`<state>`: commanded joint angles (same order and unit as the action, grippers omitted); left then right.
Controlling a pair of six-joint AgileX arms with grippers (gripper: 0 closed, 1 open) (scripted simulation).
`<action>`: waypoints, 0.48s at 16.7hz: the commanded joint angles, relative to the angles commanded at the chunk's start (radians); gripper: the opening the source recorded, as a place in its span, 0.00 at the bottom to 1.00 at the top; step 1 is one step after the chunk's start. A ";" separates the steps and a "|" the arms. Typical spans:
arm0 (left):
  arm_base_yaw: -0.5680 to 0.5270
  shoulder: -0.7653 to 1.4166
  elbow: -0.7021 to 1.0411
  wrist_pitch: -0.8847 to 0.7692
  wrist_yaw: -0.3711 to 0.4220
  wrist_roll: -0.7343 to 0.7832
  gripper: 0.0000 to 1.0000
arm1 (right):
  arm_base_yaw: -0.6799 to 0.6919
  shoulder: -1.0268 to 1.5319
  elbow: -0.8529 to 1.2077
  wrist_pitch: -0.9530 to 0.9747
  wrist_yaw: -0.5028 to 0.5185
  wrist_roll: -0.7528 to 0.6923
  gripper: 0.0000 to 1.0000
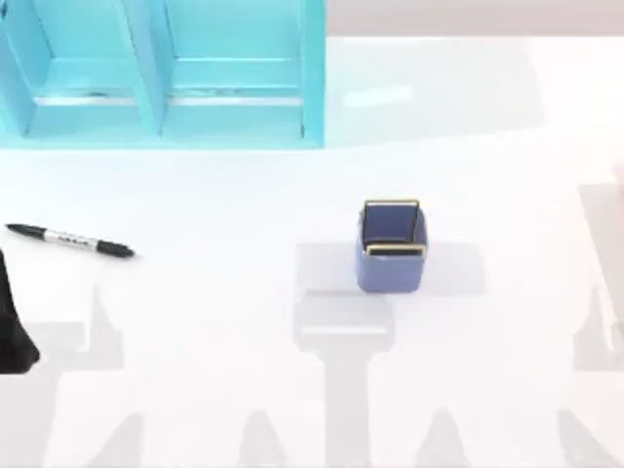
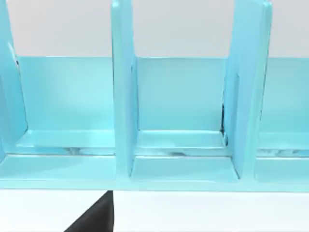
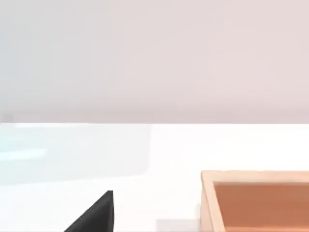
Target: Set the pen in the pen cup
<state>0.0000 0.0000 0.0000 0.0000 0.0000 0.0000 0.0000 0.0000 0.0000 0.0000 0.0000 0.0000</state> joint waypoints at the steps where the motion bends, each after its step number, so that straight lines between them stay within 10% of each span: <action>1: 0.000 0.000 0.000 0.000 0.000 0.000 1.00 | 0.000 0.000 0.000 0.000 0.000 0.000 1.00; 8: 0.035 0.225 0.062 0.115 0.057 -0.216 1.00 | 0.000 0.000 0.000 0.000 0.000 0.000 1.00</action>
<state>0.0354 0.2248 0.0622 0.1154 0.0570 -0.2156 0.0000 0.0000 0.0000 0.0000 0.0000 0.0000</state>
